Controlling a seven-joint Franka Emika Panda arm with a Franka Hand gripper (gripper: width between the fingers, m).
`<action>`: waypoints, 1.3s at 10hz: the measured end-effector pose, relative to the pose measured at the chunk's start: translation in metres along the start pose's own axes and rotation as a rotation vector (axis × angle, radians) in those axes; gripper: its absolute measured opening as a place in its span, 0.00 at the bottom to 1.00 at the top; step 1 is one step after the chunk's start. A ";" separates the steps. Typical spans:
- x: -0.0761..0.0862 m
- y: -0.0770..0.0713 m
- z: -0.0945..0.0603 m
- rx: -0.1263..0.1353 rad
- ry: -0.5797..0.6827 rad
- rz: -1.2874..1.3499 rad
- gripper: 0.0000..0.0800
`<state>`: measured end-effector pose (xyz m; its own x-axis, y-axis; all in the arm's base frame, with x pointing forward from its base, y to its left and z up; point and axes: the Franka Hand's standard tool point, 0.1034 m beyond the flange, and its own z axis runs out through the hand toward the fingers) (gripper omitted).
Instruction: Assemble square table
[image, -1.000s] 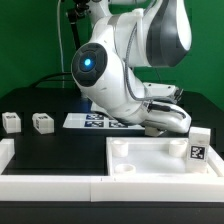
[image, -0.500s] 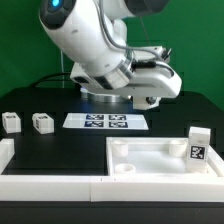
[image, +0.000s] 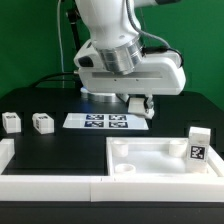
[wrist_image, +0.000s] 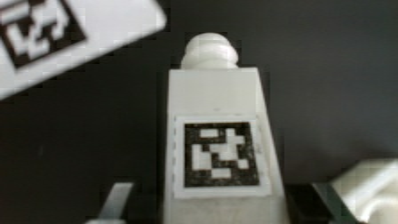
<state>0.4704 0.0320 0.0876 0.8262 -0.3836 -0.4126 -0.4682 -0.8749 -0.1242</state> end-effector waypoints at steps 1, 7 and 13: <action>0.014 -0.009 -0.027 -0.007 0.107 -0.046 0.36; 0.043 -0.026 -0.049 -0.035 0.576 -0.177 0.36; 0.079 -0.058 -0.096 -0.039 0.844 -0.295 0.36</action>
Offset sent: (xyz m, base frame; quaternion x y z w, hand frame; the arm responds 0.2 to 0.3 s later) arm 0.0000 0.0000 0.0000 0.0000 0.1938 0.0000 0.9810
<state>0.5925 0.0244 0.1488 0.8740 -0.2174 0.4346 -0.2016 -0.9760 -0.0827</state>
